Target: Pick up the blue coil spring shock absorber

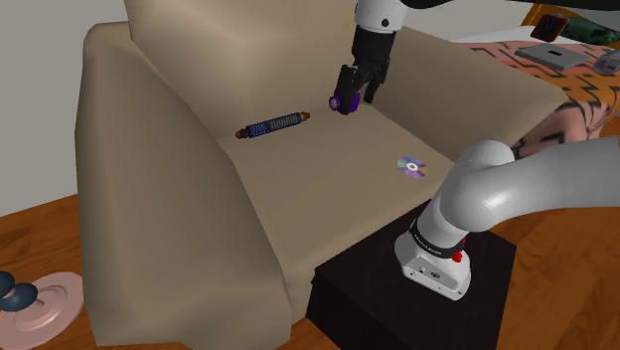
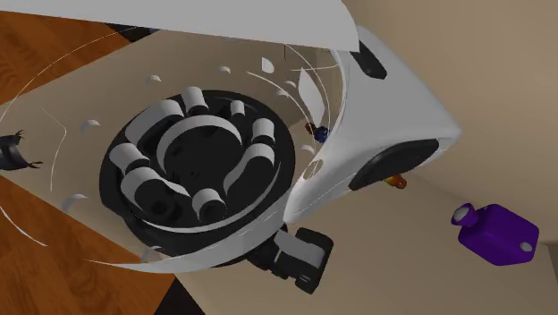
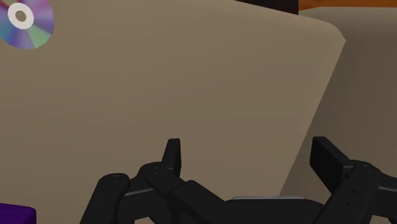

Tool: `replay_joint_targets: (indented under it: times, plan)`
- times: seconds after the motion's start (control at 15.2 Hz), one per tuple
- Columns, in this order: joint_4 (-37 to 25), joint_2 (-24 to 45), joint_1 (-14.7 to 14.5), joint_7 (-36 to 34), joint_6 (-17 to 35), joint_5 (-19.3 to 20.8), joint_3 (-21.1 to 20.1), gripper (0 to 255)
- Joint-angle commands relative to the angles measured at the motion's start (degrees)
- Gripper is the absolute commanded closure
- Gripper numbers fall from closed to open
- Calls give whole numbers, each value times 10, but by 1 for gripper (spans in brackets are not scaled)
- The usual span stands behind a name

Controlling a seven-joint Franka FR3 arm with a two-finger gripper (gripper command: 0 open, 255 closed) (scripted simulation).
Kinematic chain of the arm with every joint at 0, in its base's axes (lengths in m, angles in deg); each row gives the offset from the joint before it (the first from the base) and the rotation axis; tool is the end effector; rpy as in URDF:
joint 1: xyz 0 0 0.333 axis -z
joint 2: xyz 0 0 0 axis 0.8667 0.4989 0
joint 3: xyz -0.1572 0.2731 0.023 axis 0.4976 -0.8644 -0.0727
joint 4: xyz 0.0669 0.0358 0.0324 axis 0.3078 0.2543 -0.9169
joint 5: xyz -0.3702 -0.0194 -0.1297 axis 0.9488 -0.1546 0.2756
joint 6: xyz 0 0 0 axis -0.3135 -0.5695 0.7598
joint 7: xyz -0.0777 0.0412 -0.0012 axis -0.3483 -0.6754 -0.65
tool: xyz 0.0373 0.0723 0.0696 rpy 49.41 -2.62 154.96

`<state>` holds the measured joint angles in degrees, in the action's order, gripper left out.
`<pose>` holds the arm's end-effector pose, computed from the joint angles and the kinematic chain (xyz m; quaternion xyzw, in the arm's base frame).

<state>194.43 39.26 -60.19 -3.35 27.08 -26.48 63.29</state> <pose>0.3017 0.0346 0.5594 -0.9983 0.0493 0.0079 0.0310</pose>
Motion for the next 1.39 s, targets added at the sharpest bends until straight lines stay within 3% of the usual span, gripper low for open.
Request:
replay_joint_targets:
  times: [0.0, 0.73, 1.32]
  plan:
    - [0, 0, 0, 0, 0, 0, 0, 0]
    - [-23, 182, -24, 304, 142, 75, 129, 0]
    - [-134, 392, -52, 546, 228, 59, 195, 0]
